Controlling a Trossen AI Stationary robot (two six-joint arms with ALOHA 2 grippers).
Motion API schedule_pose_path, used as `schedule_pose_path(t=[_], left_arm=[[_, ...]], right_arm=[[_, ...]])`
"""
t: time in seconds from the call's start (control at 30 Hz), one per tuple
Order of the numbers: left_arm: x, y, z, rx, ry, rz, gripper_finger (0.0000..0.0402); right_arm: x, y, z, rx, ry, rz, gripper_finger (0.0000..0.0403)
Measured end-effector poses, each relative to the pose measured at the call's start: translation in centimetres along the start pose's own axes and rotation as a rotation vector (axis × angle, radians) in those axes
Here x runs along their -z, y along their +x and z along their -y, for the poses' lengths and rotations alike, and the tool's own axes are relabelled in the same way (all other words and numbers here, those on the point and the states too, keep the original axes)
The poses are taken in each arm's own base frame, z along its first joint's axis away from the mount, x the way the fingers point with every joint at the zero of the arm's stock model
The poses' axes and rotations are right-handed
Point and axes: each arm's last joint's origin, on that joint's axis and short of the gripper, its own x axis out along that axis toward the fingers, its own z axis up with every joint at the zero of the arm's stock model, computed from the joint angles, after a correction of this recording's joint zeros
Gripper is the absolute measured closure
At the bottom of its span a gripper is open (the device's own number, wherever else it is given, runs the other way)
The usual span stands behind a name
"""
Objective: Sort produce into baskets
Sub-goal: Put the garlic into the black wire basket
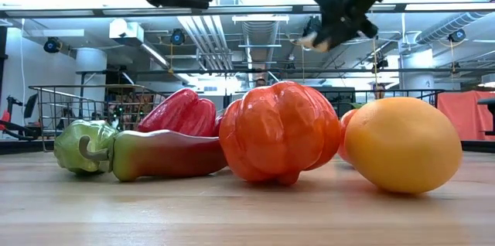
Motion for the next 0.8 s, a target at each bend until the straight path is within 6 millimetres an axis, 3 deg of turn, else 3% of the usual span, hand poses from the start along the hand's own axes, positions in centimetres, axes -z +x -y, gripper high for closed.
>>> schedule_pose_path(t=[0.2, 0.47, 0.8], left_arm=[[0.3, 0.1, 0.0, -0.002, -0.016, -0.020, 0.0118], [1.0, 0.1, 0.0, 0.010, -0.049, -0.084, 0.0118], [1.3, 0.7, -0.9, -0.016, 0.015, -0.101, 0.0118]], right_arm=[[0.1, 0.8, 3.5, 0.154, 0.042, -0.138, 0.0237], [1.2, 2.3, 5.7, 0.247, 0.115, -0.208, 0.0237], [2.9, 8.2, 6.9, 0.285, 0.134, -0.419, 0.0236]])
